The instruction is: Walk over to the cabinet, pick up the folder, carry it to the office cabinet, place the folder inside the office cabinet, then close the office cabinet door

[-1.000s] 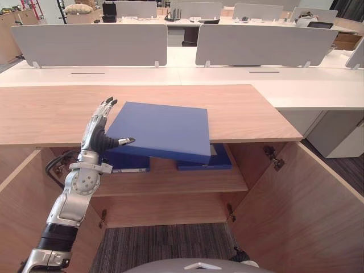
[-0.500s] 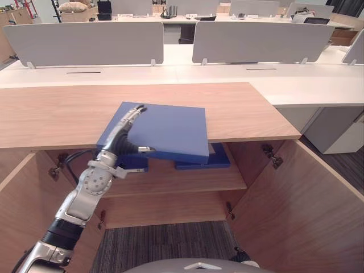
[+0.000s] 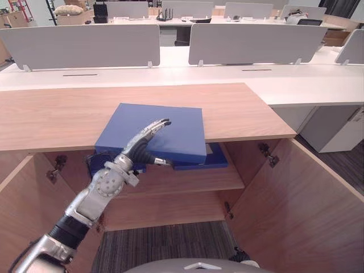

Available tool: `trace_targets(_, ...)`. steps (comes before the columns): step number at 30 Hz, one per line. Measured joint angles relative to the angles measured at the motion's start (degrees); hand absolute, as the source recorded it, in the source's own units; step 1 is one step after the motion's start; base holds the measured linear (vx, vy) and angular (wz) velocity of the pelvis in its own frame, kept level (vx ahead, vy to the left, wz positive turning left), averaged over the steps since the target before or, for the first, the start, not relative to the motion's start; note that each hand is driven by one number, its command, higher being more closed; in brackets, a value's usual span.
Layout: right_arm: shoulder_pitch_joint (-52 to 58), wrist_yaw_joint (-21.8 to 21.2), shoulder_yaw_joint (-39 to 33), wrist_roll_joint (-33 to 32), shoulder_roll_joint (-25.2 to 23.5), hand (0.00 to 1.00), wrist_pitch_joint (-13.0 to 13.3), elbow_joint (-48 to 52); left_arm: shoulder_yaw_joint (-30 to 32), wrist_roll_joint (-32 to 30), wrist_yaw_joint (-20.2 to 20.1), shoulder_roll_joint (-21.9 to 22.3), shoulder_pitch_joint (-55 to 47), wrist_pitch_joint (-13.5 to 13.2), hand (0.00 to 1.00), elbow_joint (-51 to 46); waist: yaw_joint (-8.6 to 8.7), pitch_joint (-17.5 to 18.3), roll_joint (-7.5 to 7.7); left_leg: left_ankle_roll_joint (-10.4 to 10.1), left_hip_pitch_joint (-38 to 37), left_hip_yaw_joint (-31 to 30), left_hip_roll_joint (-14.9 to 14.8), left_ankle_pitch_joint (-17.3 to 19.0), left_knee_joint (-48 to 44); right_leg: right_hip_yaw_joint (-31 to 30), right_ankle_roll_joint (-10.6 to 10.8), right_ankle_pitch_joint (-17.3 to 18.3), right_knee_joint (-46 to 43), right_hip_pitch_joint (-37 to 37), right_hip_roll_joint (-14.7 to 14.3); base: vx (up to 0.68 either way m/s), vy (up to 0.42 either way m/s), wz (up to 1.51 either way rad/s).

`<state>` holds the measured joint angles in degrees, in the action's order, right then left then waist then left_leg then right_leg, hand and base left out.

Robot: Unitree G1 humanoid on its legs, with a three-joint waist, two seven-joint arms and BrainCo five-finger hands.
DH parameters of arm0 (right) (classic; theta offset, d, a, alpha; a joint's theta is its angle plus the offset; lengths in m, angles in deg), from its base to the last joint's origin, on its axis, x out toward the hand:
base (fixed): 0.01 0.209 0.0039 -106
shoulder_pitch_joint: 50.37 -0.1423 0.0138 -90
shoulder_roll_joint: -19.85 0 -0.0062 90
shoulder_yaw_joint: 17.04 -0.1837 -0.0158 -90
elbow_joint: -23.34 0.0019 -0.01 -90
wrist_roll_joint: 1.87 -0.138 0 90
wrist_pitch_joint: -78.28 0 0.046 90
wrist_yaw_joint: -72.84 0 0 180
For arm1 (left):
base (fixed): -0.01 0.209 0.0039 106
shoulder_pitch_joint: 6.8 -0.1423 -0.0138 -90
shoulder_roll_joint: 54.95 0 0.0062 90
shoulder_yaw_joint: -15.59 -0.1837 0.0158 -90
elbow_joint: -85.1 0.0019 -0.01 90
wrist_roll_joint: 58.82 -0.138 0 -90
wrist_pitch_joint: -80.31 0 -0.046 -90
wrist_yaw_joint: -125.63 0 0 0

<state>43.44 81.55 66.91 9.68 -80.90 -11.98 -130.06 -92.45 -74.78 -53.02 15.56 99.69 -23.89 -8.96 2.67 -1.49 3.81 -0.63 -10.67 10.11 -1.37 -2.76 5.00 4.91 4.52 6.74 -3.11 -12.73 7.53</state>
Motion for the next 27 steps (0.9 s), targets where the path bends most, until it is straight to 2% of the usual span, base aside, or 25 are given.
trace_targets(2,1.17,-0.11,-1.69,-0.44,-0.19,0.00,0.04,-0.68,0.84,-2.32,1.12,-6.48,11.07,0.54,0.00,-0.54,-1.78,0.31,0.59,0.01,0.12,0.74,-0.13,0.00,0.01,-0.96,0.49,-0.34,-0.22,0.69,-0.10,-0.03,0.005,-0.17)
trace_targets(3,1.12,-0.74,-1.53,-0.68,-0.21,0.00,0.07,-0.55,3.66,0.15,2.89,-11.19,16.51,0.41,0.00,-3.29,-1.33,0.39,1.47,0.06,0.94,0.68,-0.08,-0.02,0.01,-1.02,0.53,-0.14,-0.76,1.41,-0.02,-0.03,-0.002,-0.08)
trace_targets(4,0.25,-0.89,-1.05,-1.13,-0.22,0.00,0.07,-0.55,10.43,2.63,6.75,-13.80,15.20,0.13,0.00,-10.13,0.42,0.31,1.71,0.12,1.53,0.68,0.07,-0.04,-0.03,-1.25,0.56,0.21,-2.05,2.18,0.21,0.00,0.000,0.00)
trace_targets(5,0.06,-0.94,-0.89,-1.13,-0.29,0.00,0.07,-0.55,13.59,3.13,8.26,-13.49,12.34,-0.33,0.00,-14.75,1.00,0.45,1.47,0.16,1.56,0.64,0.15,-0.05,-0.05,-1.41,0.56,0.19,-2.37,2.47,0.28,0.00,0.000,0.00)
trace_targets(6,0.27,-0.91,-1.16,-1.31,-0.40,0.00,0.14,-0.57,16.28,1.69,9.50,-10.96,4.99,-2.48,0.00,-23.89,0.79,0.79,0.94,0.19,1.10,0.78,0.25,-0.03,-0.34,-1.96,0.33,0.03,-2.41,2.77,0.30,0.03,0.038,0.00)
trace_targets(7,0.50,-0.91,-1.37,-1.75,-0.39,0.00,0.12,-0.65,14.37,-0.88,9.52,-7.16,-2.87,-4.84,0.00,-30.23,0.38,0.75,1.38,0.21,0.82,0.73,0.25,0.01,-0.35,-2.53,0.23,-0.03,-2.39,2.50,0.24,0.03,0.034,0.01)
trace_targets(9,0.72,-0.93,-1.37,-2.18,-0.77,0.00,0.15,-1.08,8.32,-4.70,7.95,-4.36,-11.19,-6.50,0.00,-31.94,-0.99,0.64,1.99,0.09,0.80,0.66,0.07,0.06,-0.33,-2.57,-0.33,0.32,-2.33,2.41,0.07,-0.02,-0.009,0.02)
trace_targets(12,1.06,-0.90,-1.40,-2.19,-1.09,0.00,0.45,-1.21,8.07,-6.13,6.35,-3.81,-13.72,-5.65,0.00,-27.46,-2.31,0.83,3.31,-0.74,0.53,0.10,-0.09,0.15,0.02,-2.50,-0.83,1.61,-2.80,2.20,-0.11,-0.10,-0.039,0.08)
trace_targets(17,1.58,-1.00,-1.35,-2.24,-1.43,0.00,0.59,-1.19,8.44,-5.74,5.66,-2.73,-13.72,-5.71,0.00,-27.42,-1.63,0.89,2.51,-0.54,0.63,-0.04,0.49,-0.19,0.03,-3.00,-0.56,1.85,-3.83,2.88,0.38,-0.08,0.011,0.01)
trace_targets(27,1.48,-0.99,-1.30,-2.24,-1.44,0.00,0.63,-1.17,6.38,-6.85,4.29,-0.60,-13.84,-5.62,0.00,-27.18,-1.49,0.91,2.51,-0.27,1.40,0.05,0.37,-0.48,0.02,-3.46,0.20,0.88,-2.54,3.14,0.16,0.00,0.001,0.00)
